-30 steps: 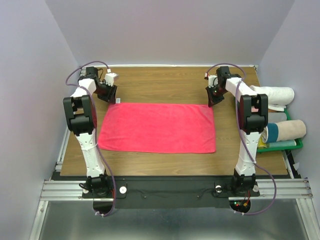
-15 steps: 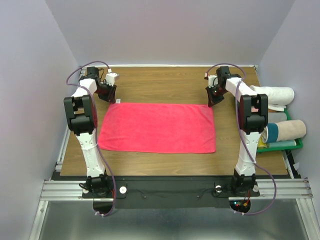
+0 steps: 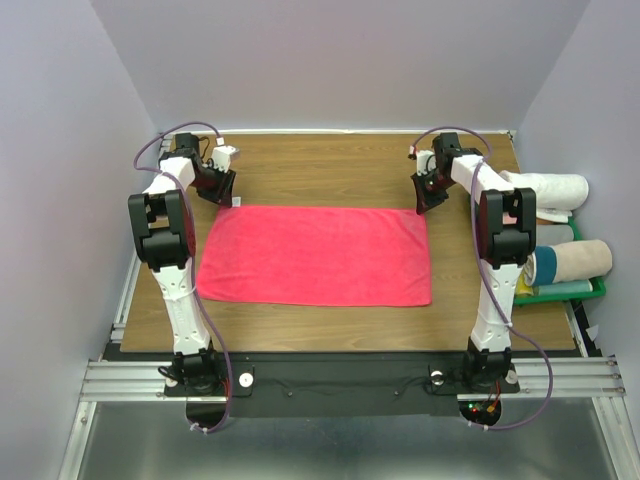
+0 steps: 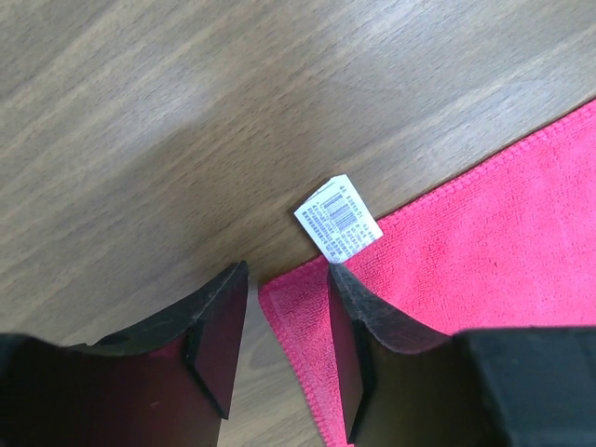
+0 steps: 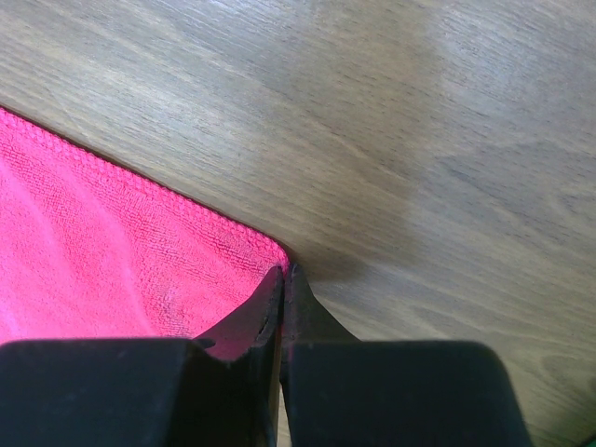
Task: Roll the towels
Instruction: Flatten the towel, then fold the towel
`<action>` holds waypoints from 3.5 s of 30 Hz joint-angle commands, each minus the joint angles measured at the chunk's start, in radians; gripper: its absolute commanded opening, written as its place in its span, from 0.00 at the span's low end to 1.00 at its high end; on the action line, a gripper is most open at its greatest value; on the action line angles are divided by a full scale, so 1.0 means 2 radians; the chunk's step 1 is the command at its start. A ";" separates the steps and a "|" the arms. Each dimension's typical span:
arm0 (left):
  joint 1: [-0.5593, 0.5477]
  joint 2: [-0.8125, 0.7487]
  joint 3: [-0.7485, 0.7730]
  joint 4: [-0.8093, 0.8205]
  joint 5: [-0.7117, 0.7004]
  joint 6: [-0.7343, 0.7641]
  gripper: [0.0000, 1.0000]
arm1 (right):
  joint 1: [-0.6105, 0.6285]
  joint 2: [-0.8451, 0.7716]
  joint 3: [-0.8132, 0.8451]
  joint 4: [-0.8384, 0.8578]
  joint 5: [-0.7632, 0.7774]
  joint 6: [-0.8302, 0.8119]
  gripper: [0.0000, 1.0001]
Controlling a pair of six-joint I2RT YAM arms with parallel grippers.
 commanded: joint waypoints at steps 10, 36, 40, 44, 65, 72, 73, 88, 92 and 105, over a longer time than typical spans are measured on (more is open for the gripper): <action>0.003 -0.036 -0.039 -0.011 -0.033 0.012 0.51 | 0.001 0.002 0.013 -0.004 -0.003 -0.008 0.01; 0.006 -0.035 0.038 0.035 0.001 -0.044 0.00 | 0.002 0.060 0.137 -0.004 0.009 0.004 0.01; 0.012 -0.036 0.065 0.036 -0.001 -0.046 0.00 | 0.001 0.058 0.156 -0.006 0.014 0.001 0.00; 0.021 -0.056 0.061 0.030 0.012 -0.033 0.00 | -0.002 0.028 0.138 -0.005 -0.001 -0.007 0.01; 0.078 -0.237 -0.167 -0.033 0.083 0.183 0.00 | -0.001 -0.181 -0.123 -0.016 -0.078 -0.088 0.01; 0.111 -0.277 -0.233 -0.092 0.101 0.312 0.00 | -0.001 -0.233 -0.192 -0.044 -0.107 -0.115 0.01; 0.112 -0.280 -0.241 -0.096 0.102 0.327 0.00 | -0.001 -0.237 -0.198 -0.047 -0.107 -0.118 0.01; 0.115 -0.319 -0.371 -0.067 0.057 0.438 0.00 | 0.003 -0.260 -0.326 -0.042 -0.078 -0.188 0.01; 0.115 -0.323 -0.379 -0.060 0.050 0.439 0.00 | 0.007 -0.252 -0.329 -0.039 -0.081 -0.189 0.01; 0.122 -0.330 -0.317 -0.103 0.079 0.431 0.00 | 0.009 -0.293 -0.280 -0.066 -0.087 -0.180 0.01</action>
